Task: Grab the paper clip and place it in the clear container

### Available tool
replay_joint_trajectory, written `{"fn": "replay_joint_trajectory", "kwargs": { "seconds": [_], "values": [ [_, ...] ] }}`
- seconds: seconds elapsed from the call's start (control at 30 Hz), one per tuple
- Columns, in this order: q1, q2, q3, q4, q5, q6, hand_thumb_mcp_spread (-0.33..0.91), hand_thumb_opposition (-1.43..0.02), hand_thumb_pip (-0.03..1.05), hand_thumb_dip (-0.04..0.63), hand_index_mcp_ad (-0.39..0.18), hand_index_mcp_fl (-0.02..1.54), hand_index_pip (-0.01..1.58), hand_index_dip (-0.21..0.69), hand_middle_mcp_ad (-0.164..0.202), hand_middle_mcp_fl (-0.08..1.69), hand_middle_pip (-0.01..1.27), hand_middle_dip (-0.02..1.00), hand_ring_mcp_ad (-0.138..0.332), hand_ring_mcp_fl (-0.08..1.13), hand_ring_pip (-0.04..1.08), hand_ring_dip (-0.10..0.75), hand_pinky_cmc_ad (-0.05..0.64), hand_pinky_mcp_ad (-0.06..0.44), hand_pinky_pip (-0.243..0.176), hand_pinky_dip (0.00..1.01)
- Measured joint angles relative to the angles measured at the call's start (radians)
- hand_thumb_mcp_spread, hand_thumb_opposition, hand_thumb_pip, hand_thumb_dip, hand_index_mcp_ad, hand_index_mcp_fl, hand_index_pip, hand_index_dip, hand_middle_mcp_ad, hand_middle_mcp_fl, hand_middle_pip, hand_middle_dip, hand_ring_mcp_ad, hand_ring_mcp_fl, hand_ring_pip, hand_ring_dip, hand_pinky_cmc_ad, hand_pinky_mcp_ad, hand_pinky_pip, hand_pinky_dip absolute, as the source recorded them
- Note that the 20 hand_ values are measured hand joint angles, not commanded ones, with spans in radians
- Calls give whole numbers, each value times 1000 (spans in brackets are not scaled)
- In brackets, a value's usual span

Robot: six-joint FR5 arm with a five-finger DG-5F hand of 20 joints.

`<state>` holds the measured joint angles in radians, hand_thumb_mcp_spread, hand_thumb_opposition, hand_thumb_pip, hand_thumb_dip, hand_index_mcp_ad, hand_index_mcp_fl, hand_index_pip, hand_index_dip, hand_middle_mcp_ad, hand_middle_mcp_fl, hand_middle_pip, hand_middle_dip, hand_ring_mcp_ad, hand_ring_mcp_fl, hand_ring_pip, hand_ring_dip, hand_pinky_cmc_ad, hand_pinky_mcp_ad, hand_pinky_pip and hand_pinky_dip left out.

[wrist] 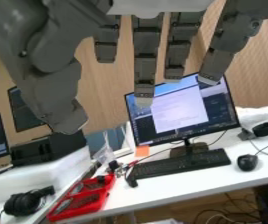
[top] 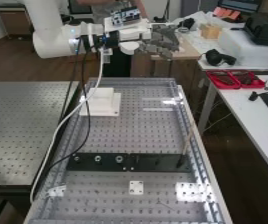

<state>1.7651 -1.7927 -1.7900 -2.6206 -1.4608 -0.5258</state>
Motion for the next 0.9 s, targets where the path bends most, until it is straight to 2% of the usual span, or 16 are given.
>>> {"fn": "replay_joint_trajectory", "kwargs": {
  "seconds": [0.03,0.17,0.2,0.33,0.4,0.53,0.7,0.9],
  "values": [
    [-9,20,-5,-10,-1,0,269,-787,700,288,-152,208,164,-188,54,302,274,552,110,35,380,307,349,274,-87,599],
    [-43,72,-9,-57,-12,-5,272,-777,668,283,-138,274,134,-185,58,305,206,552,120,79,328,307,349,278,-91,600],
    [-53,82,-6,-83,-18,-12,272,-777,667,267,-138,304,134,-185,58,353,206,552,119,103,328,307,349,290,-89,600],
    [-85,112,22,-182,-41,-56,267,-777,651,253,-138,342,119,-183,58,368,173,534,119,131,272,307,361,291,-89,597],
    [-101,132,42,-238,-47,-92,255,-777,618,237,-138,374,117,-178,58,367,152,534,119,136,197,307,365,314,-89,597],
    [-120,158,60,-293,-43,-131,257,-777,604,220,-138,387,101,-164,58,367,140,504,115,136,178,300,379,311,-89,590],
    [-141,167,65,-317,-31,-128,257,-777,585,204,-138,387,101,-148,61,346,134,475,131,138,154,288,417,328,-91,572],
    [-157,170,60,-319,-23,-128,257,-777,583,204,-138,393,99,-136,61,326,131,445,133,136,138,288,417,330,-89,572]
  ]
}}
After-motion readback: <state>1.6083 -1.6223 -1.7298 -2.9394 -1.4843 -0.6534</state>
